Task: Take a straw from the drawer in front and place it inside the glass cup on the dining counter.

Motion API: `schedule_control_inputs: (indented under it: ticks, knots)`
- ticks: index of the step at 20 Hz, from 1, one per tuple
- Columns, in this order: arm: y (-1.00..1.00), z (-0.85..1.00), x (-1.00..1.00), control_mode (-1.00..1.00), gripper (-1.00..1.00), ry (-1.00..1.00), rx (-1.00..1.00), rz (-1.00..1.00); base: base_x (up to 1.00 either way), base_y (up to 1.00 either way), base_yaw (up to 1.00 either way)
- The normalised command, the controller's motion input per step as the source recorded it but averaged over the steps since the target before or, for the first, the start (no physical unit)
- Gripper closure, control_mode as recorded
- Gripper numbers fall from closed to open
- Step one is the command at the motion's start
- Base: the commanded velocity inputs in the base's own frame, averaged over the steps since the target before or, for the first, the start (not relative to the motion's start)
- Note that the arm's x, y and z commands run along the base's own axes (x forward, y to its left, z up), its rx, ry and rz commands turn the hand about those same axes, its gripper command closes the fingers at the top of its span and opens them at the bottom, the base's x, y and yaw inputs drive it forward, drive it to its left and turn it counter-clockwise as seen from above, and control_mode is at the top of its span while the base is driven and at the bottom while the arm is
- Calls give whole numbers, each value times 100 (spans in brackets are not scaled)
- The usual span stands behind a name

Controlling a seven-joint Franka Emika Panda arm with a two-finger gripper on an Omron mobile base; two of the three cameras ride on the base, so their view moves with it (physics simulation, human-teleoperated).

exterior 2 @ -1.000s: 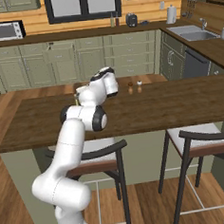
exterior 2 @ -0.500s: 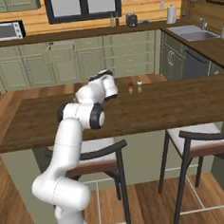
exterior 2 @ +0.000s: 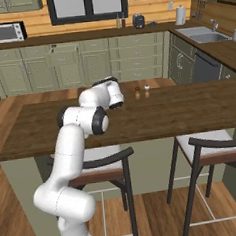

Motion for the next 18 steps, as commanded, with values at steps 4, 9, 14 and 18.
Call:
schedule_control_inputs:
  ticks: [4, 9, 14, 18]
  knots:
    - [-11, 0, -1, -100, -100, 0, -1, -1, 0, 0, 0]
    - [-19, 0, -12, -100, -100, -4, -11, -5, 0, 0, 0]
    - [-4, 61, -41, -100, -100, -20, -7, -3, 0, 0, 0]
    - [0, 98, -57, -100, -100, -37, -13, -2, 0, 0, 0]
